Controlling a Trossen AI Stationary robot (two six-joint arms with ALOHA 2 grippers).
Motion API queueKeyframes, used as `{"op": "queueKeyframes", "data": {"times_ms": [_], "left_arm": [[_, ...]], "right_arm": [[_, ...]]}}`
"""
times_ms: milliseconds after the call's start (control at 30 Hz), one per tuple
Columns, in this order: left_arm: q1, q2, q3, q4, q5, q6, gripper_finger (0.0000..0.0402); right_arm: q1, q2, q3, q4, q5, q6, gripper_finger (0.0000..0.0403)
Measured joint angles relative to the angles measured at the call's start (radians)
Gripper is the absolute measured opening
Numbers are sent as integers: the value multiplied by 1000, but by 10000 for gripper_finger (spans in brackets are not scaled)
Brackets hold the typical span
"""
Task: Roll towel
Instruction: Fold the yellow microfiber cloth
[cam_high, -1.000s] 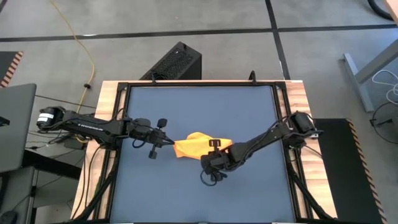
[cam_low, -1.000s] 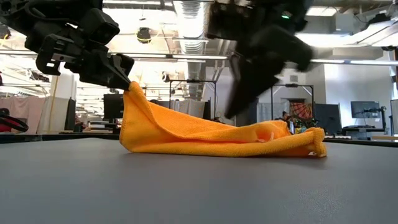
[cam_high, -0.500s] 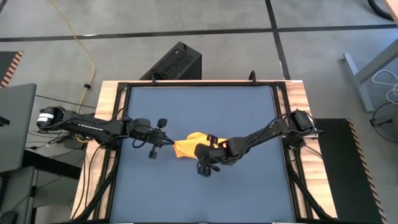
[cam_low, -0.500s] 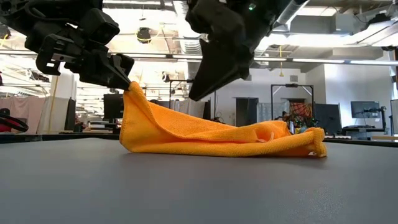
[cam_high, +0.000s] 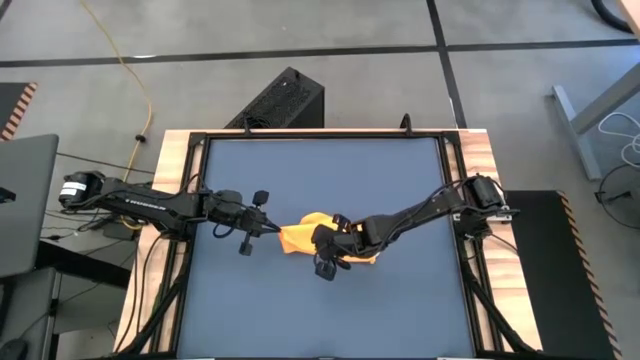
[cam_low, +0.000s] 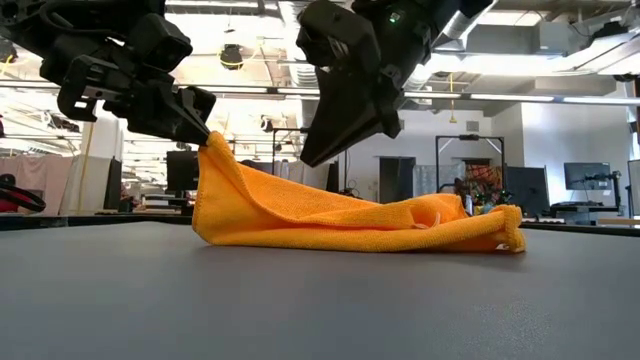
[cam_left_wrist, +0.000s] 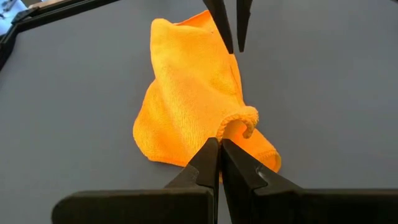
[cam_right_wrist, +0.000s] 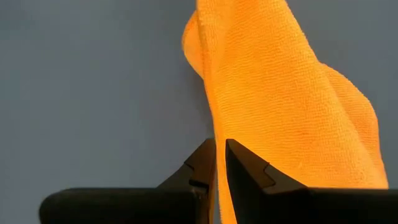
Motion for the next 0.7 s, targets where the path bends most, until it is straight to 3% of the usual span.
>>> {"op": "queueKeyframes", "data": {"times_ms": [167, 267, 567, 700], "left_arm": [[0, 0, 0, 0, 0, 1, 0], [0, 0, 0, -1, 0, 1, 0], [0, 0, 0, -3, 0, 1, 0], [0, 0, 0, -4, 0, 1, 0]], "right_arm": [[-16, 0, 0, 3, -16, -30, 67], [-30, 0, 0, 7, -37, -32, 89], [-60, 0, 0, 6, -50, -47, 247], [-55, 0, 0, -2, -139, -45, 294]]}}
